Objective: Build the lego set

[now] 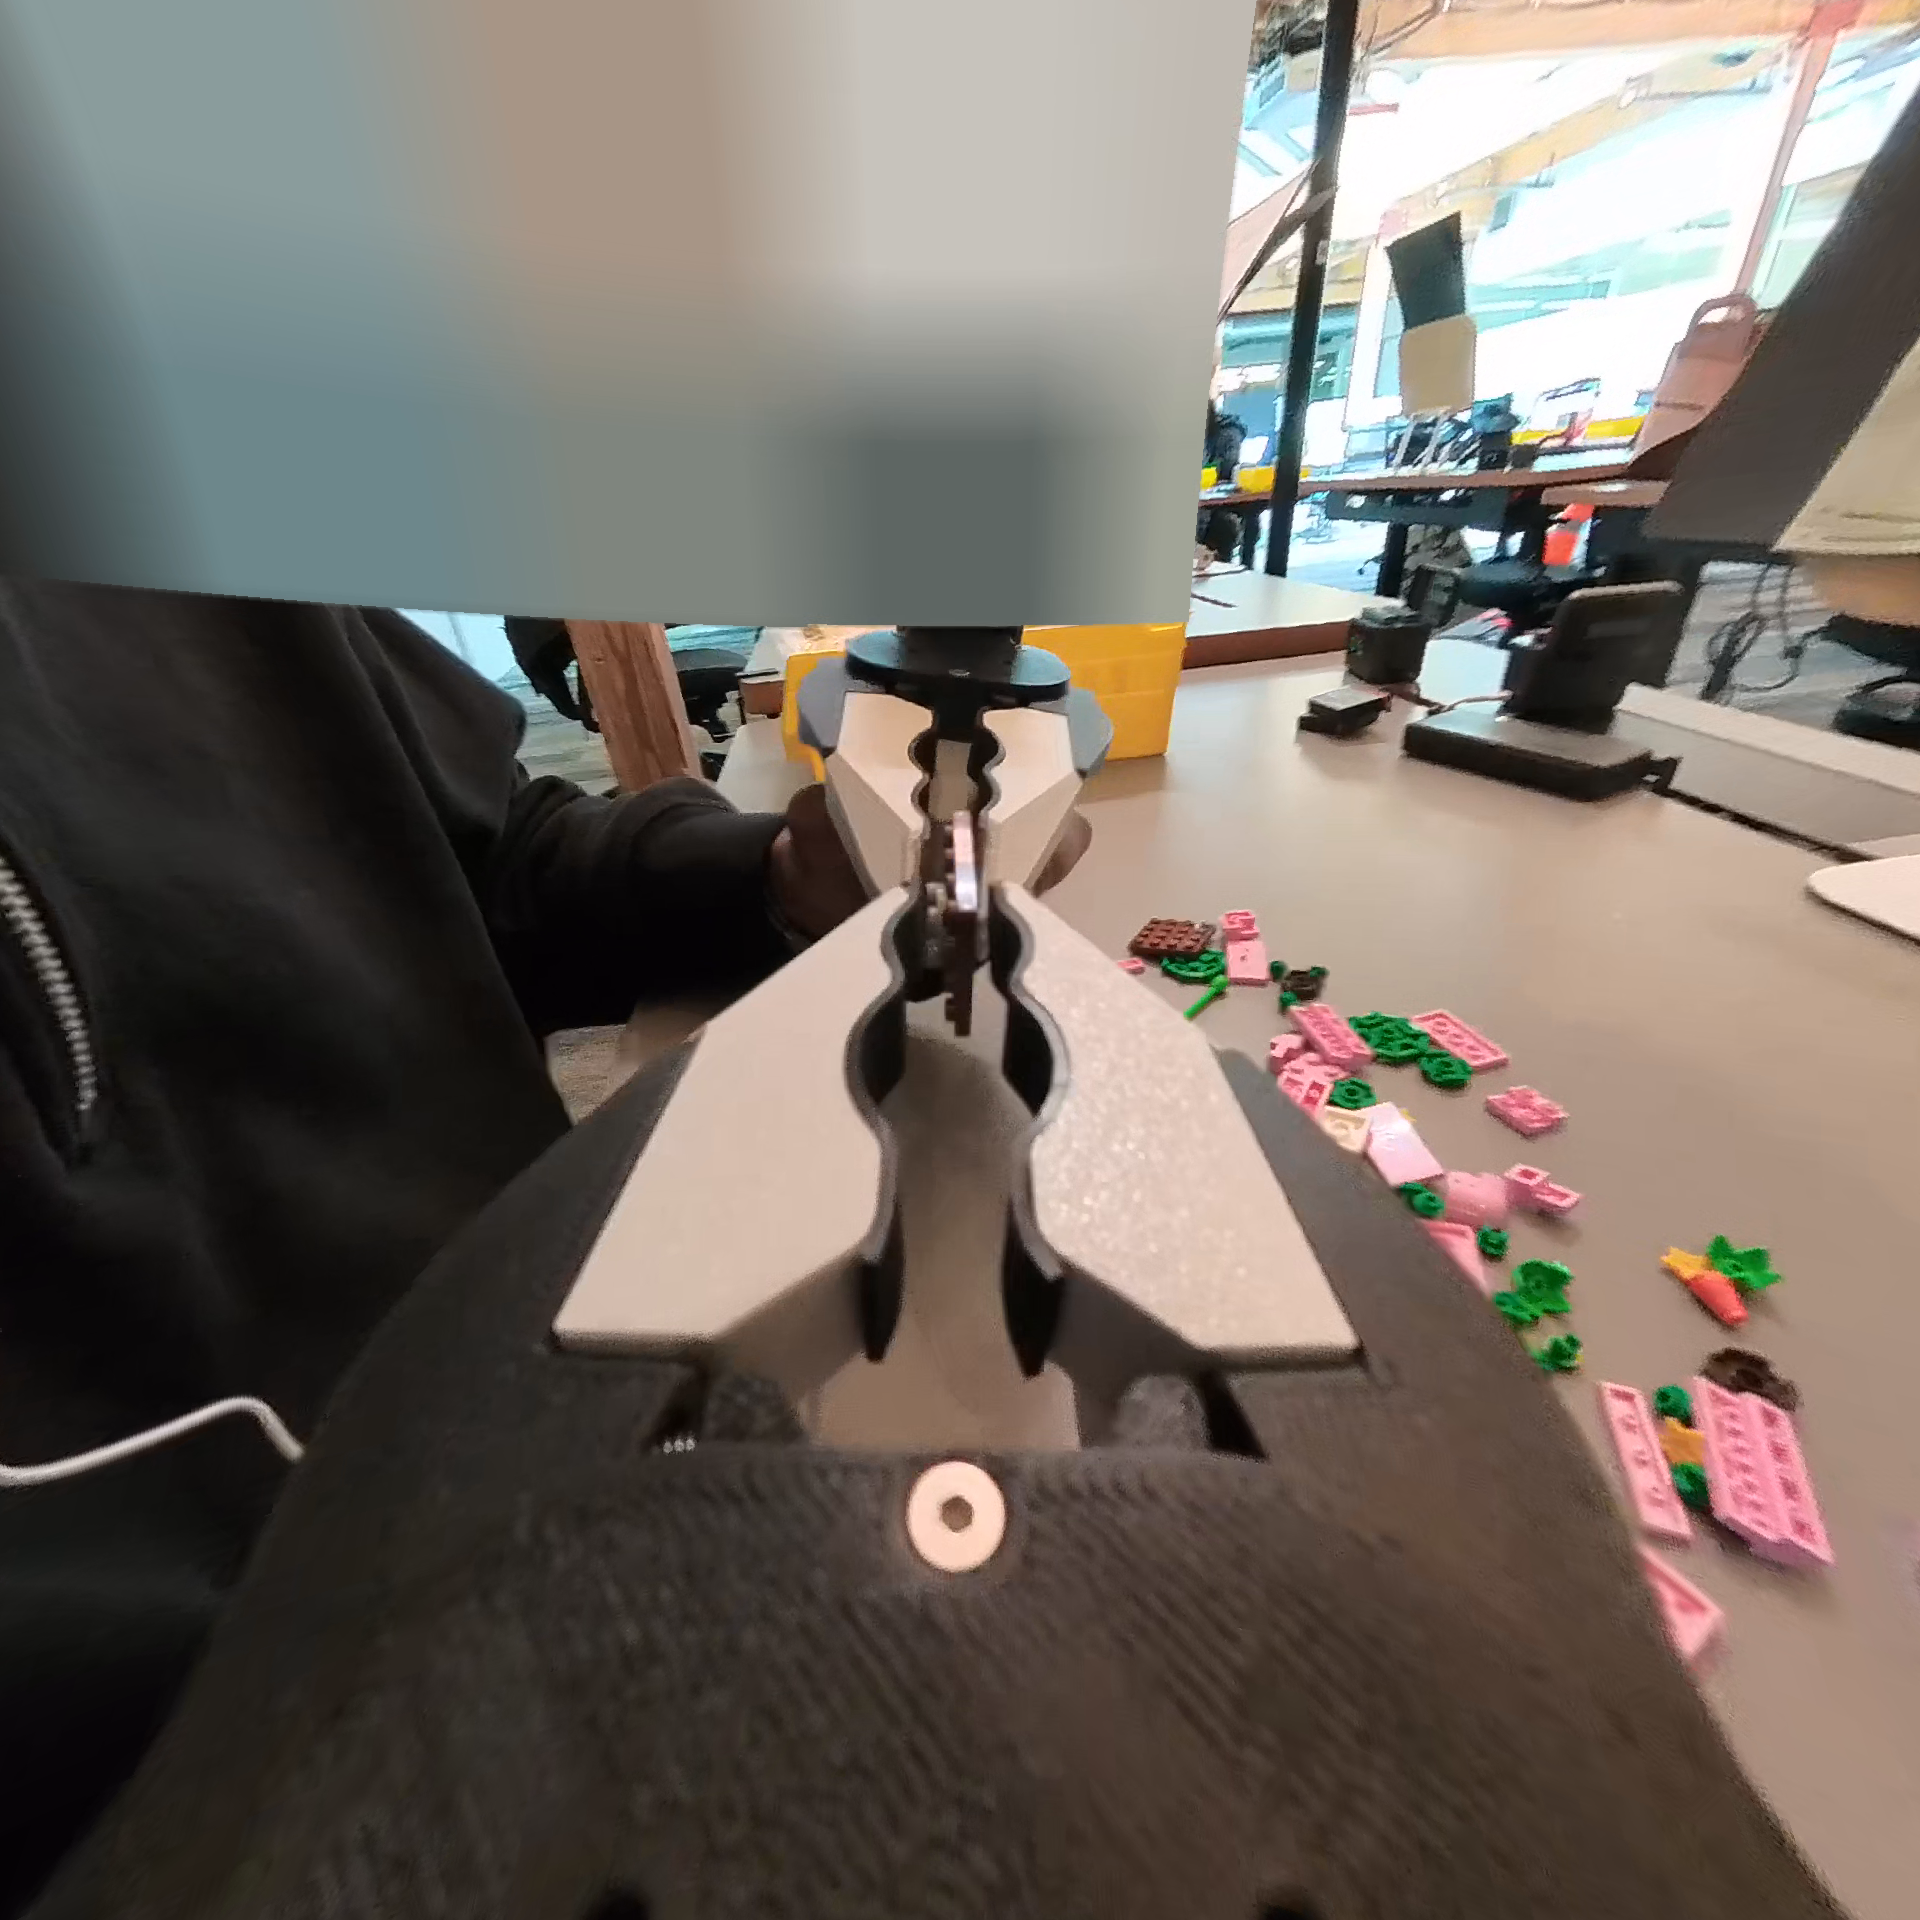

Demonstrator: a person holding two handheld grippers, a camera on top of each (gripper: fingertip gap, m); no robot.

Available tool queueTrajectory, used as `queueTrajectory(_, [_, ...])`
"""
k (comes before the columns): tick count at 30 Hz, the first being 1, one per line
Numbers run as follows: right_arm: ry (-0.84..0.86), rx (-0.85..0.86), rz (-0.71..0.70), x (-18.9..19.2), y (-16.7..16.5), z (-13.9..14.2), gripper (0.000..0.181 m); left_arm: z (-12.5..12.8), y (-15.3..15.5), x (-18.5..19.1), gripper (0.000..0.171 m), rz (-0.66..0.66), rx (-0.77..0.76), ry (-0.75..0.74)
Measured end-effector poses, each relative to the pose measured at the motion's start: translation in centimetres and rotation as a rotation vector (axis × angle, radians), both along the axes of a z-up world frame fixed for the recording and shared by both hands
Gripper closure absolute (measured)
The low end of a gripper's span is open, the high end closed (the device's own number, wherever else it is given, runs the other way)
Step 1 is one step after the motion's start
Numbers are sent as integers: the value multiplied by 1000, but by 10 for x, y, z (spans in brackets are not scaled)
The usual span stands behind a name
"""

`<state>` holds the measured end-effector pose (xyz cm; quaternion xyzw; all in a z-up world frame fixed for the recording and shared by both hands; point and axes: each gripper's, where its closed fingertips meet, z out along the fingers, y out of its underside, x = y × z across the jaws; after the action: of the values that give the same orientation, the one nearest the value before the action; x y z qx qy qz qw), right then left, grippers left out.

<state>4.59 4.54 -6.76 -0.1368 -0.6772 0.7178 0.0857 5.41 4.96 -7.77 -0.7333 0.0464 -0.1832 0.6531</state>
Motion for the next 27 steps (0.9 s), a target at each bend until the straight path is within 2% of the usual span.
queueTrajectory(4, [3, 0, 1, 0, -1, -1, 162, 3, -1, -2, 166, 6, 12, -11])
queueTrajectory(9, [14, 5, 9, 2, -2, 0, 175, 4, -1, 1, 166, -7, 29, -16])
queueTrajectory(13, [18, 10, -2, 1, 0, 0, 175, 5, 1, -1, 166, 13, 44, 0])
queueTrajectory(17, [35, 24, -17, 0, 1, 0, 175, 10, -2, -1, 155, 23, 77, 20])
queueTrajectory(27, [57, 90, -29, 2, -1, -5, 175, 6, 1, -1, 163, 32, 48, 35])
